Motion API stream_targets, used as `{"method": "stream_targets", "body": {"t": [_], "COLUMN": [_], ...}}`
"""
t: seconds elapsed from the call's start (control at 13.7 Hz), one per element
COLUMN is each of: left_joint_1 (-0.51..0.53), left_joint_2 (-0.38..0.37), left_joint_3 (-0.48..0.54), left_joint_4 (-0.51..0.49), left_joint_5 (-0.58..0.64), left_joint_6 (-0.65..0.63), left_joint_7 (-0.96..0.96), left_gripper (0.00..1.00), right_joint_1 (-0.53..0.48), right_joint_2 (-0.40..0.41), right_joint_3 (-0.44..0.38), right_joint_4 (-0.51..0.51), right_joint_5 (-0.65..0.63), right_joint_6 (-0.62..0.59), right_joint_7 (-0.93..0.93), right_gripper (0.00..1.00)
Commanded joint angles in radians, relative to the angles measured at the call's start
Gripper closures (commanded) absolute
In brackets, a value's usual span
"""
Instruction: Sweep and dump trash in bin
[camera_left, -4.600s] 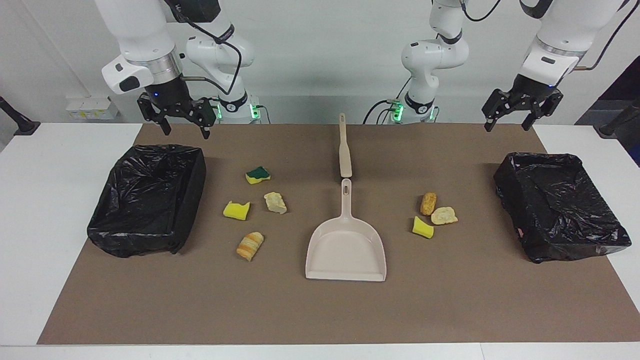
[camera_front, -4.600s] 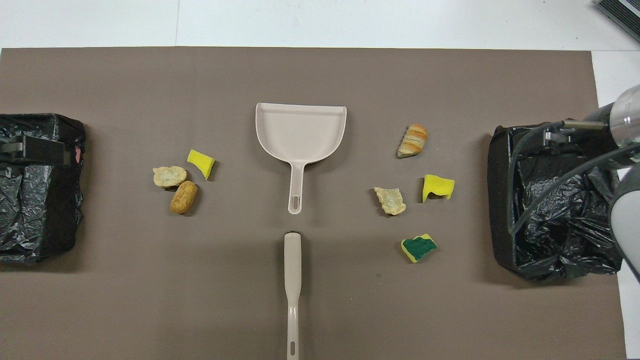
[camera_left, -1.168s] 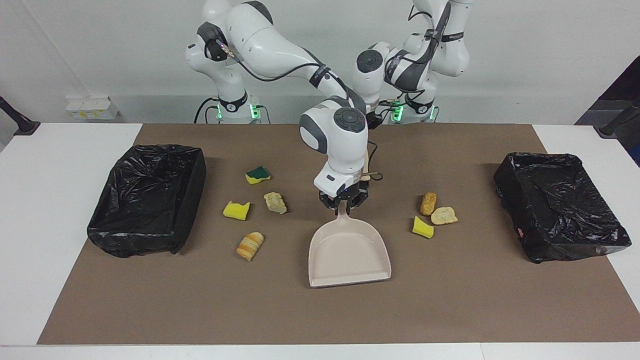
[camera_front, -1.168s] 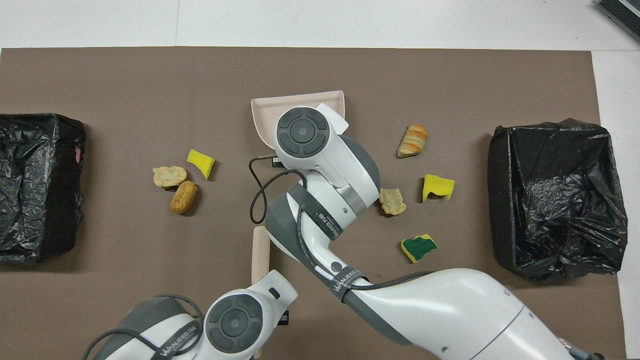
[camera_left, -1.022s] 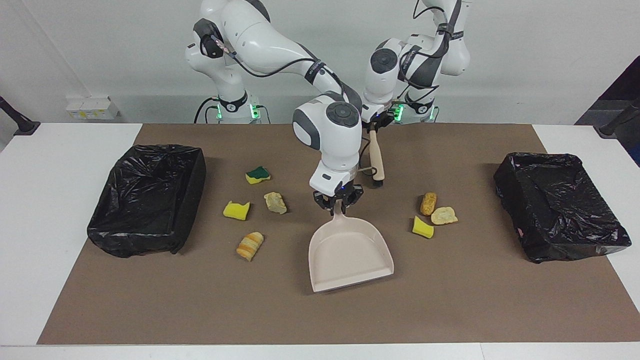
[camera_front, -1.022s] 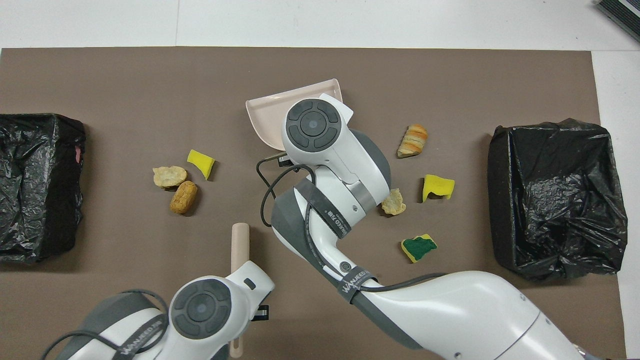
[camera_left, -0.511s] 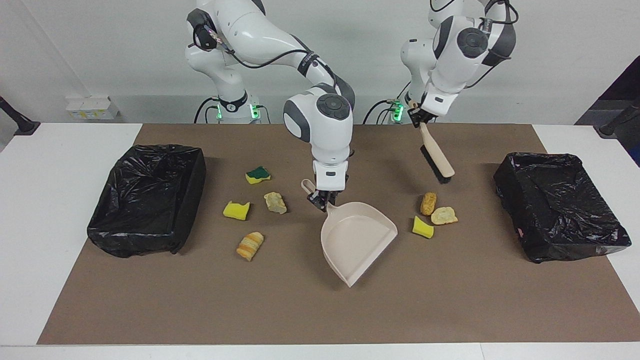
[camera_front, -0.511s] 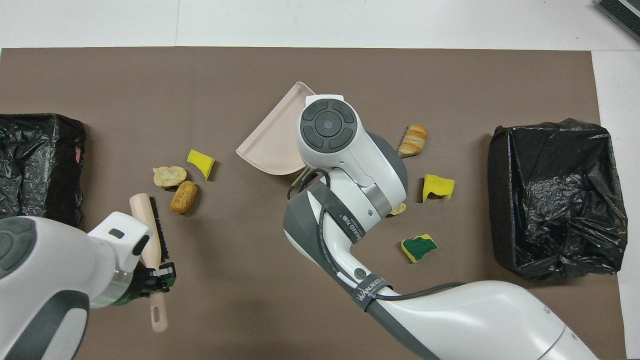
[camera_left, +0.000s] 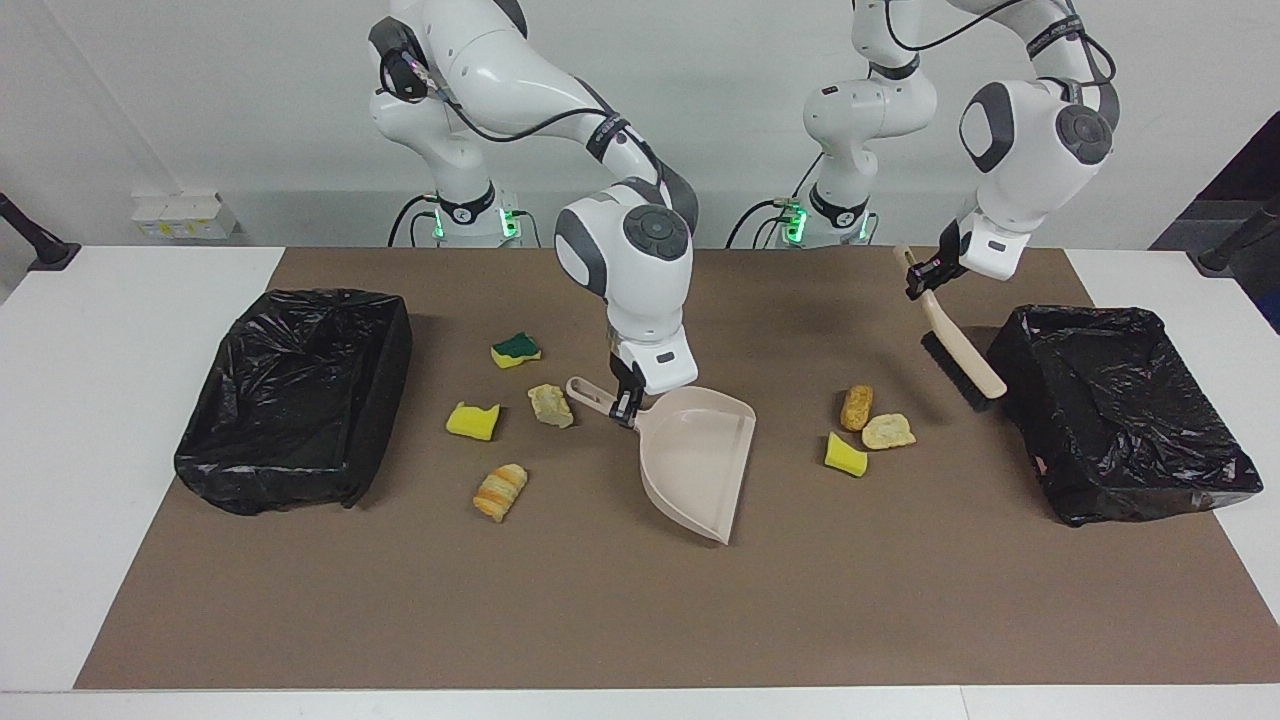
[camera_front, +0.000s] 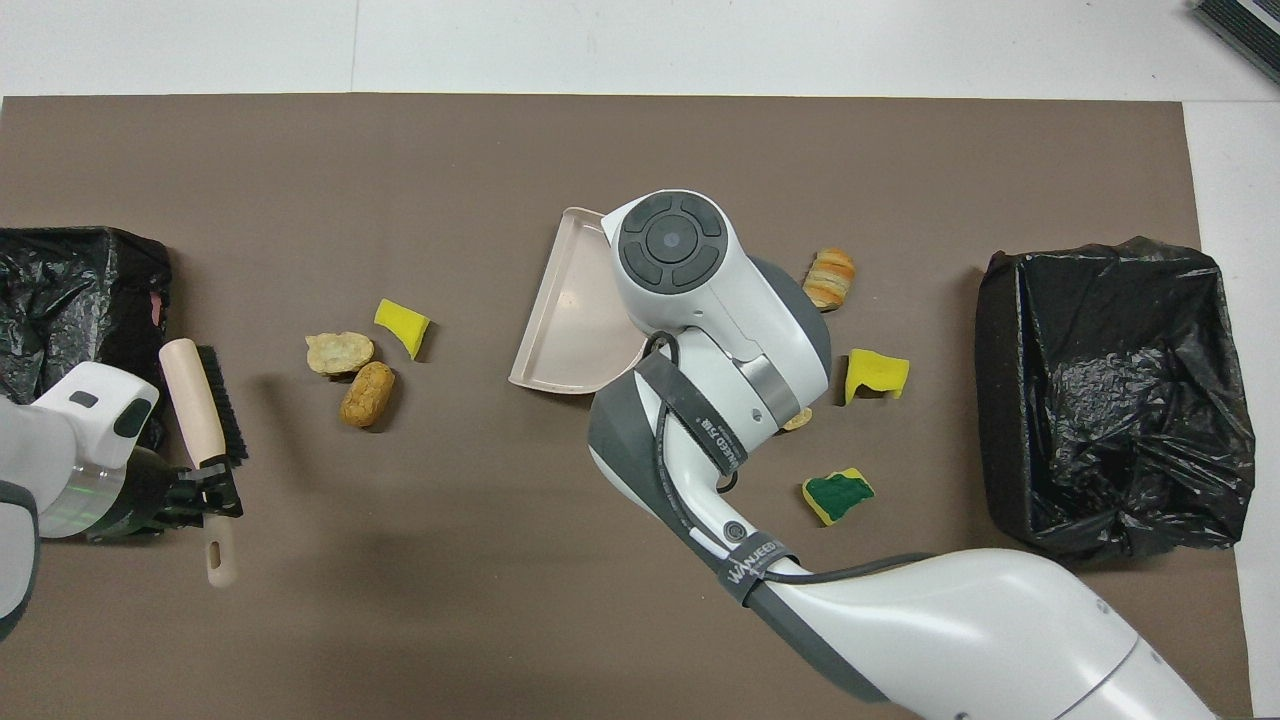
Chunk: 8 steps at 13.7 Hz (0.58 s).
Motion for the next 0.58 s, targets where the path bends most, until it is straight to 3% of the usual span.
{"method": "stream_targets", "body": {"t": [0.0,0.51], "left_joint_1": [-0.097,-0.208], "left_joint_2": [0.064,0.123], "left_joint_3": [-0.017,-0.02], "left_joint_4": [-0.009,-0.026], "left_joint_5": [0.017,0.004], "left_joint_6": [0.045,0.174], "left_joint_7": [-0.006,-0.024], "left_gripper": [1.0,1.0], "right_joint_1": [-0.011,-0.019], "right_joint_2": [0.016,0.016], "right_joint_3": [0.014,0.016], "right_joint_4": [-0.009,-0.012], "right_joint_5": [-0.056,-0.051], "right_joint_6": [0.027,0.07], "right_joint_7": [-0.12,-0.205], "right_gripper": [1.0,1.0]}}
